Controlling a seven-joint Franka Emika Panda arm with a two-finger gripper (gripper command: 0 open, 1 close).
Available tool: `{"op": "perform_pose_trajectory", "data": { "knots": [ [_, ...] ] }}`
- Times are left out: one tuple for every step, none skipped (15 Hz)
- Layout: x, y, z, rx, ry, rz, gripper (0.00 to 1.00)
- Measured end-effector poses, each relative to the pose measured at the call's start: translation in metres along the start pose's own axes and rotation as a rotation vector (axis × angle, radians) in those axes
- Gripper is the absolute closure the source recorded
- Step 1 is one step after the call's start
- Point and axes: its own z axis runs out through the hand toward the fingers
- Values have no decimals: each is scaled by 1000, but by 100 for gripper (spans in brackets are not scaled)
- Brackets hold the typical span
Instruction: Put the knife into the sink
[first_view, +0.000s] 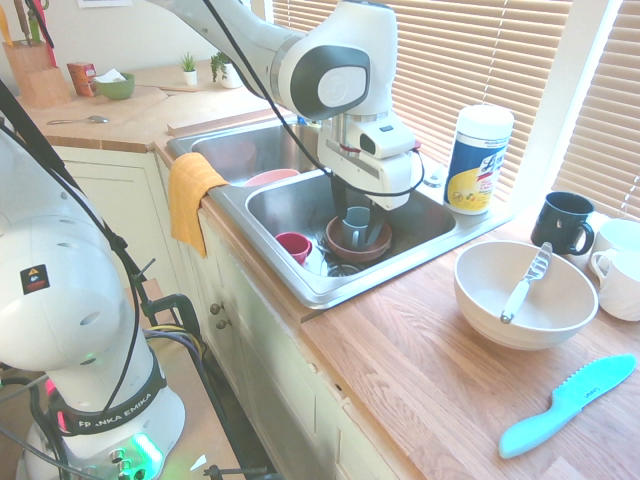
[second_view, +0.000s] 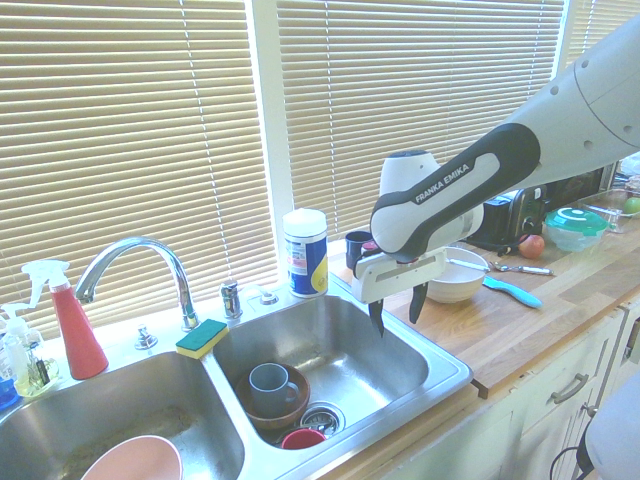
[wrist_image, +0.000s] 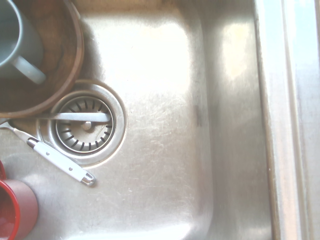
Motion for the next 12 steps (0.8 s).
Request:
{"op": "perform_pose_trajectory", "data": {
  "knots": [
    [0,0,0,0,-1,1,0],
    [2,1,-1,0,-3,7,0],
    [7,3,-6,4,-5,19,0],
    [14,4,-16,9,-7,30,0],
    [21,6,-26,16,-6,40,0],
    [26,9,-33,20,-6,50,0],
    [30,11,-38,22,-6,52,0],
    [35,15,-42,17,-10,33,0],
    [42,21,-47,1,-18,-6,0],
    [51,29,-53,-14,-26,-45,0],
    [63,39,-63,-24,-35,-90,0],
    [77,52,-74,-38,-37,-147,0]
  ]
}}
